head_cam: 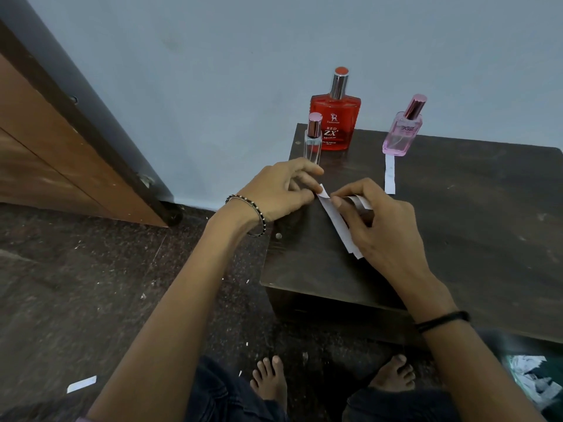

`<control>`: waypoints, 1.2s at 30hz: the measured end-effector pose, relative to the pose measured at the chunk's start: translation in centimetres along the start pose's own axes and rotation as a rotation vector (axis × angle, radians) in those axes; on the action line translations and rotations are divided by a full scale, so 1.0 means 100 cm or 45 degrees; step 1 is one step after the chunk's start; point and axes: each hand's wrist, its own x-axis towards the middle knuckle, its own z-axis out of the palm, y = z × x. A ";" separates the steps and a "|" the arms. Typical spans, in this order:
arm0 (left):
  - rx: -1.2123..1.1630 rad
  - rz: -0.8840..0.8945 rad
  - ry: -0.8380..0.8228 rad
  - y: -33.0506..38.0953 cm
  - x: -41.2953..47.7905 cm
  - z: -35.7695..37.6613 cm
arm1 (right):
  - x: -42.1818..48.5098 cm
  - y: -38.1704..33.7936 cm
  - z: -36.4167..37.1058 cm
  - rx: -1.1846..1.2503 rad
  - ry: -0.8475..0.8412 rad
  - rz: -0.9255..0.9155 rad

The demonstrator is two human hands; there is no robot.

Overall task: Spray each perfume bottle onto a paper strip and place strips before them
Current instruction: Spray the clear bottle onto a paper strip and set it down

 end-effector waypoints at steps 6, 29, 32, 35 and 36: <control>-0.003 0.026 0.053 0.000 0.001 0.005 | 0.000 -0.001 0.004 0.008 -0.009 -0.043; -0.099 -0.046 -0.004 0.002 0.002 0.002 | 0.003 -0.011 -0.001 0.165 -0.048 0.074; -0.114 -0.051 -0.005 0.000 0.003 0.002 | 0.002 -0.008 -0.007 0.108 -0.111 0.091; -0.124 -0.043 0.005 -0.001 0.003 0.000 | 0.000 -0.006 -0.011 0.064 -0.213 0.057; -0.124 -0.038 0.007 -0.001 0.003 -0.001 | -0.001 -0.006 -0.012 0.075 -0.250 0.058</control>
